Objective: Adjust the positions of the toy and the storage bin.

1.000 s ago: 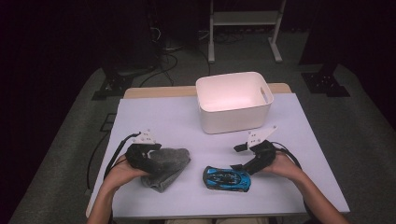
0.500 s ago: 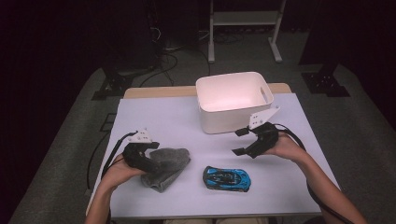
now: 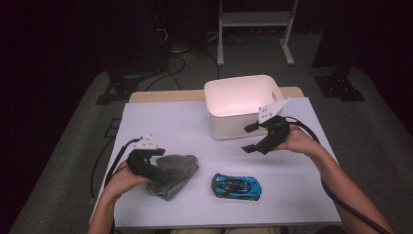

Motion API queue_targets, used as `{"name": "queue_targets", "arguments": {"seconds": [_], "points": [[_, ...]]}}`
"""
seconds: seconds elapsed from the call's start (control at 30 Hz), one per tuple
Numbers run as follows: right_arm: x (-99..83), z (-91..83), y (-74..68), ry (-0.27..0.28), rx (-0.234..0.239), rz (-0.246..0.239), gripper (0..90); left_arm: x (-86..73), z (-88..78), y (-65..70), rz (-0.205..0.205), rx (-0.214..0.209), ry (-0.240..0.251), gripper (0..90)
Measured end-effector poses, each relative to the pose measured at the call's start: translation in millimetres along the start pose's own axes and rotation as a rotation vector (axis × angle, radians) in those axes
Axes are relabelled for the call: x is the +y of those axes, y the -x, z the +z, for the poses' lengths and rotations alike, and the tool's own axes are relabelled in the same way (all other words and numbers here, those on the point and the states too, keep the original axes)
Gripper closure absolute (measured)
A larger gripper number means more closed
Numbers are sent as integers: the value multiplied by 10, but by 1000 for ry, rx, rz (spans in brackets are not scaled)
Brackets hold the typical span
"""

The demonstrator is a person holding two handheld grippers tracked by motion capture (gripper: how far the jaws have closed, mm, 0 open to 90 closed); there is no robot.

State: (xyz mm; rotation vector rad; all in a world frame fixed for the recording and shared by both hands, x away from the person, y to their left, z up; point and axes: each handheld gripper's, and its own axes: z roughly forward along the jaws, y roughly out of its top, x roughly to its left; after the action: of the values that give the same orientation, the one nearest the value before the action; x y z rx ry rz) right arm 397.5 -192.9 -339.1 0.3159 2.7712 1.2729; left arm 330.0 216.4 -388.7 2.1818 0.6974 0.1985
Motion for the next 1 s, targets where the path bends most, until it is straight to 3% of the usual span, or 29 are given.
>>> {"name": "queue_targets", "arguments": {"seconds": [0.53, 1.0], "points": [[325, -183, 174, -54, -47, -51, 219, -24, -32, 14, -5, 21, -6, 90], [427, -187, 521, -115, -89, -33, 243, -23, -30, 11, 1, 11, -14, 90]]}}
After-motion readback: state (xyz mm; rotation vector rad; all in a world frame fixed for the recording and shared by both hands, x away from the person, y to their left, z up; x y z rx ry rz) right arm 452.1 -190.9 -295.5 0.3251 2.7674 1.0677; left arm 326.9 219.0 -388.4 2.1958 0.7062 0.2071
